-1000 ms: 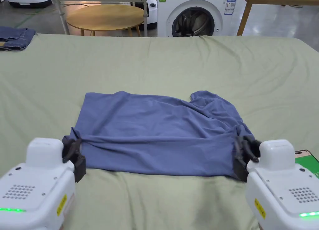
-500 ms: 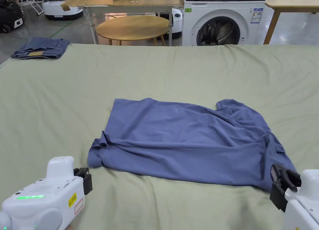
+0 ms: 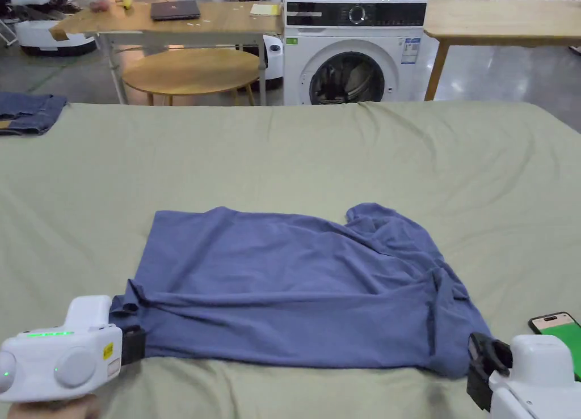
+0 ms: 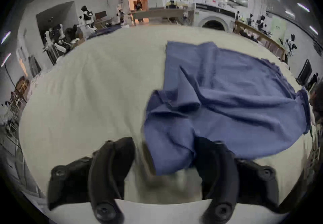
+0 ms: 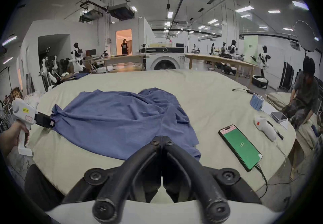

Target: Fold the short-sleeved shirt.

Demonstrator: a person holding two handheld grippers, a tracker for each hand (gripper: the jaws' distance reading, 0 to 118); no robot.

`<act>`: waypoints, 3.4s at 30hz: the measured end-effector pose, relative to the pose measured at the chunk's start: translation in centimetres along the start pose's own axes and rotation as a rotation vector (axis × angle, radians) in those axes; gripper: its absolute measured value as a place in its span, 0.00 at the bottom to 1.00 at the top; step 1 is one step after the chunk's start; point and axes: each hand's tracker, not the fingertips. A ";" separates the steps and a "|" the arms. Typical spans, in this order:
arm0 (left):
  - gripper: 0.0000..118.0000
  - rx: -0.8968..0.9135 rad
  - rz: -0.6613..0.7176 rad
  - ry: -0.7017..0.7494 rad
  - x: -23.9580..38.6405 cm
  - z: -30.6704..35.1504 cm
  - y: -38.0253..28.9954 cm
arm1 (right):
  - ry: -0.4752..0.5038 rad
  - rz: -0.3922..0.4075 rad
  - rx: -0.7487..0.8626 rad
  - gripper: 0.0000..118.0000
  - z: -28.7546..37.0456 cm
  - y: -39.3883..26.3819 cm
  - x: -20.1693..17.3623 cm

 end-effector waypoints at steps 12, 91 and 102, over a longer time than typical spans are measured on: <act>0.04 0.074 0.012 -0.027 0.9 3.4 0.5 | -0.016 0.020 -0.199 1.00 -8.5 -0.3 1.4; 0.93 -0.003 -0.010 0.073 -1.3 -10.5 13.9 | 0.040 0.034 -0.127 0.00 -16.0 11.0 0.5; 0.00 0.090 -0.096 0.024 0.3 -5.9 13.8 | 0.023 -0.007 -0.406 0.99 -29.4 11.3 3.3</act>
